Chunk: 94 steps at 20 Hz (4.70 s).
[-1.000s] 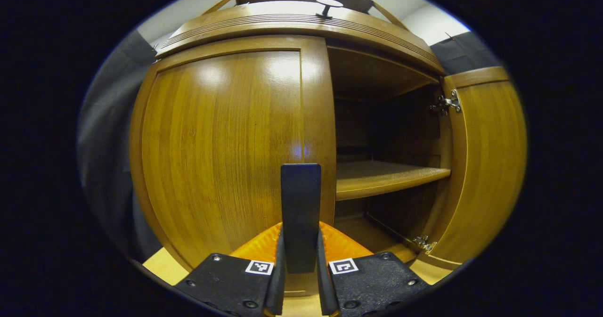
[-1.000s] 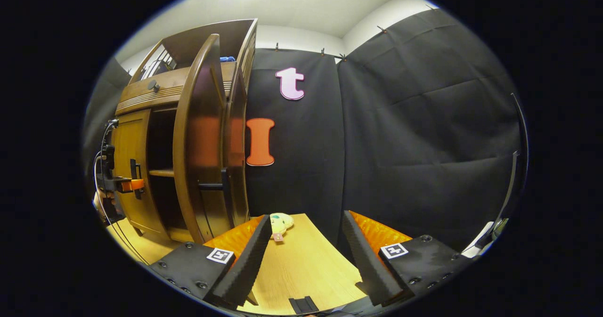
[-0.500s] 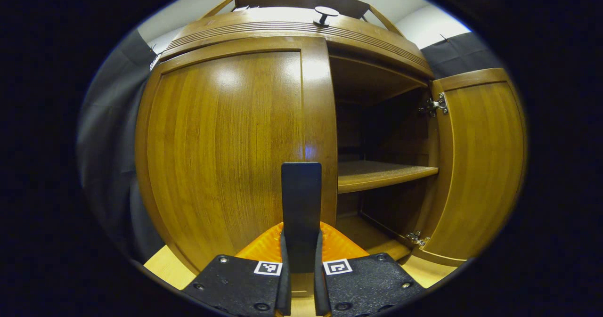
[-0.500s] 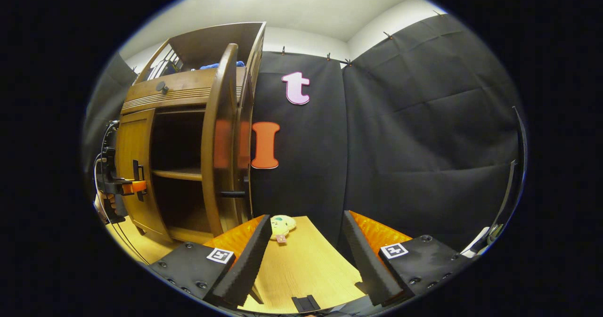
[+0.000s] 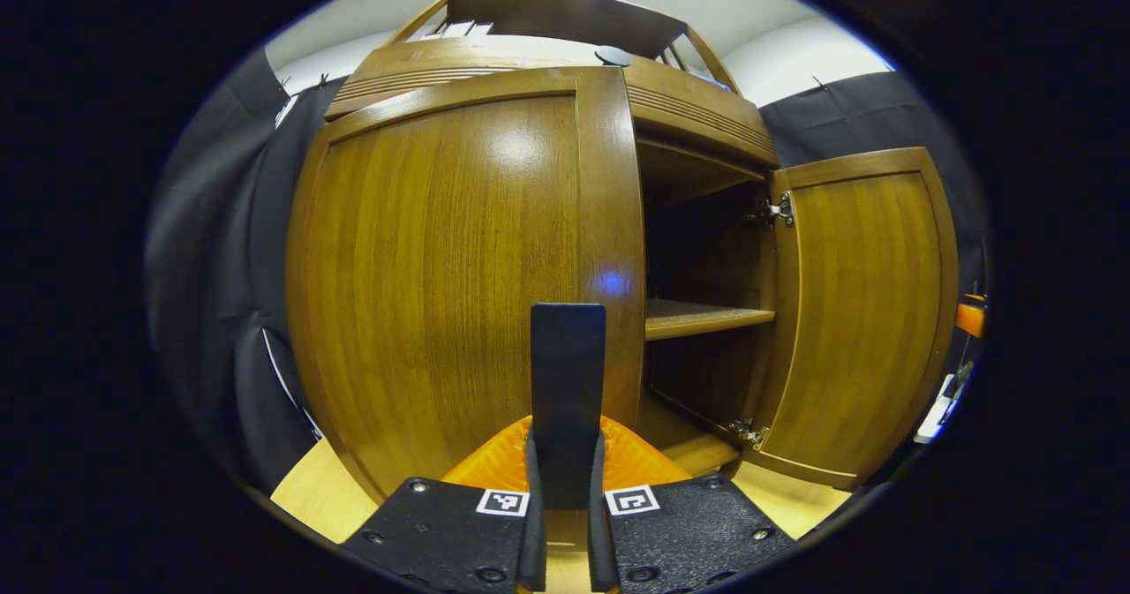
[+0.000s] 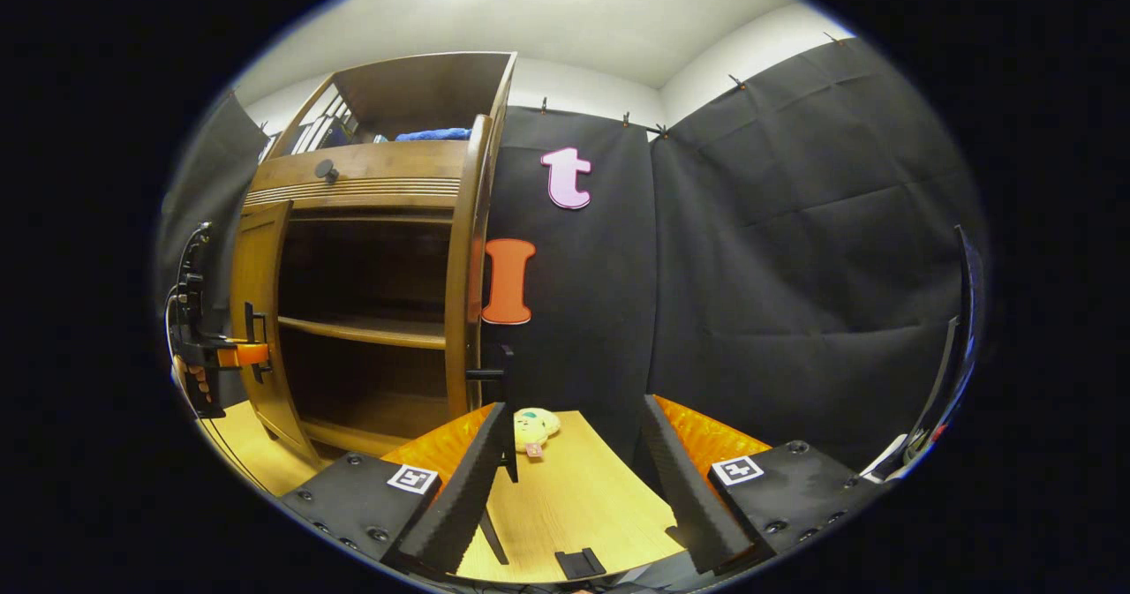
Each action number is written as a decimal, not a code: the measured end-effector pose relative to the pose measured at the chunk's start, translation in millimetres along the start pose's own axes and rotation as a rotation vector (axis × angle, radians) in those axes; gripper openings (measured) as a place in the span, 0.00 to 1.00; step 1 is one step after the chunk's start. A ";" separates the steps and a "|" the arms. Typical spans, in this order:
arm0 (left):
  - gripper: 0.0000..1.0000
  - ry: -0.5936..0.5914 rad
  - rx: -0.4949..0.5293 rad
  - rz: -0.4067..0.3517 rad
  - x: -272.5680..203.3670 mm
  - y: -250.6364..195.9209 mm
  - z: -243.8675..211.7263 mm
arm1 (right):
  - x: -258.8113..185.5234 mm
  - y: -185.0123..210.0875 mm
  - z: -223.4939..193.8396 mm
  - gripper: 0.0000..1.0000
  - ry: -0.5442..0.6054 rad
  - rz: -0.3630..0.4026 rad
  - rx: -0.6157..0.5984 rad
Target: Open the right door of the double-door shoe cabinet with the right hand, and open the left door with the left hand.
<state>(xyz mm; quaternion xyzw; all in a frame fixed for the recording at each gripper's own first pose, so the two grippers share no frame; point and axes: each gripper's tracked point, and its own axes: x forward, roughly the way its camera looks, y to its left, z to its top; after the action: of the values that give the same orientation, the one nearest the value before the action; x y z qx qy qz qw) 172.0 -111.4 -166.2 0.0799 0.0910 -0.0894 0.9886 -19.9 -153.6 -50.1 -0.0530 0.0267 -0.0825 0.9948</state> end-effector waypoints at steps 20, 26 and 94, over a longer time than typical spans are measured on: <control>0.18 -0.013 -0.006 0.002 -114.0 63.9 2.8 | -29.3 55.4 22.5 0.93 -0.026 0.062 -0.051; 0.17 -0.007 -0.006 0.021 -133.3 86.2 4.4 | -33.7 68.6 22.3 0.94 -0.026 0.089 -0.047; 0.78 -0.105 -0.078 0.405 -248.8 159.0 70.7 | 11.2 61.9 18.8 0.89 0.088 0.134 0.107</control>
<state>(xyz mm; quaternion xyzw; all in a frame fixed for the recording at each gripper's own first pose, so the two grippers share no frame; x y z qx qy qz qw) -26.6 71.1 -26.7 0.0534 0.0249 0.1107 0.9921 2.3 -92.9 -38.7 0.0059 0.0692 -0.0193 0.9974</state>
